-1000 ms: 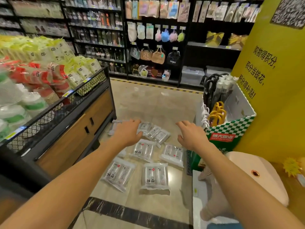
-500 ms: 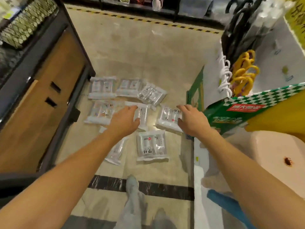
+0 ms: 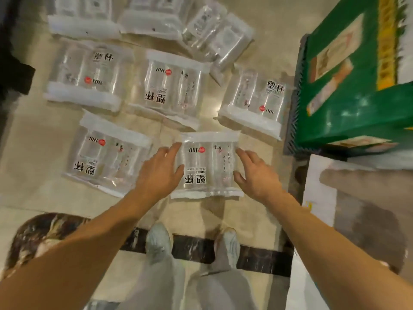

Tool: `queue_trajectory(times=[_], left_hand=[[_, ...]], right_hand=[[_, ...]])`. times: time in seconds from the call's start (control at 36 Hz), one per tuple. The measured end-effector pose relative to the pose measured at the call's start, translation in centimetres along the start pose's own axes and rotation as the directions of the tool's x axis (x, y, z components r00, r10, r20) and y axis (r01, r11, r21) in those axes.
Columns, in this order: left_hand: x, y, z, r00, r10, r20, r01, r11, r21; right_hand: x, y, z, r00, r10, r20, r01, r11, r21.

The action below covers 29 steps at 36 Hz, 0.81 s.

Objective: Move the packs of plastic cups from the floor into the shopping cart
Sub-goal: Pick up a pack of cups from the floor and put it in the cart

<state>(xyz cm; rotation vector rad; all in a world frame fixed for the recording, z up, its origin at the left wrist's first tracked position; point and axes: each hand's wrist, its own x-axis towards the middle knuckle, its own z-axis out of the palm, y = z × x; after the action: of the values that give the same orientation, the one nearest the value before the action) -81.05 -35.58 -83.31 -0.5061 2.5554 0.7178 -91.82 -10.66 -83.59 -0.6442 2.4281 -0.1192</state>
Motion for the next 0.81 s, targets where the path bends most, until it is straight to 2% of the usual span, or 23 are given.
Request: queue_trajectory(times=[0.19,0.28,0.44,0.64,0.81], left_hand=[[6.2,-6.6,13.0,0.993,-0.1,0.061,0.104,0.992,-0.073],[8.7,-8.7,16.4,0.991,-0.115,0.071,0.125,0.982,-0.14],[12.4,-9.6,20.0,0.996,-0.09,-0.012,0.079,0.921,-0.38],[11.8,-7.5,15.8,0.994,-0.111,-0.012,0.092,0.871,-0.482],[8.9,-4.1,5.0,0.992,-0.077,-0.096,0.029,0.906,-0.423]], right_hand=[[9.0,5.0,13.4,0.997,0.076,0.012,-0.077,0.983,0.169],[11.8,6.7,16.5,0.996,0.093,0.002,-0.09,0.957,0.276],[14.3,7.9,19.3,0.992,0.113,-0.055,-0.077,0.891,0.447],[12.8,6.6,15.9,0.992,0.112,-0.061,-0.069,0.873,0.483],[10.2,2.9,5.0,0.985,0.071,-0.155,0.009,0.886,0.464]])
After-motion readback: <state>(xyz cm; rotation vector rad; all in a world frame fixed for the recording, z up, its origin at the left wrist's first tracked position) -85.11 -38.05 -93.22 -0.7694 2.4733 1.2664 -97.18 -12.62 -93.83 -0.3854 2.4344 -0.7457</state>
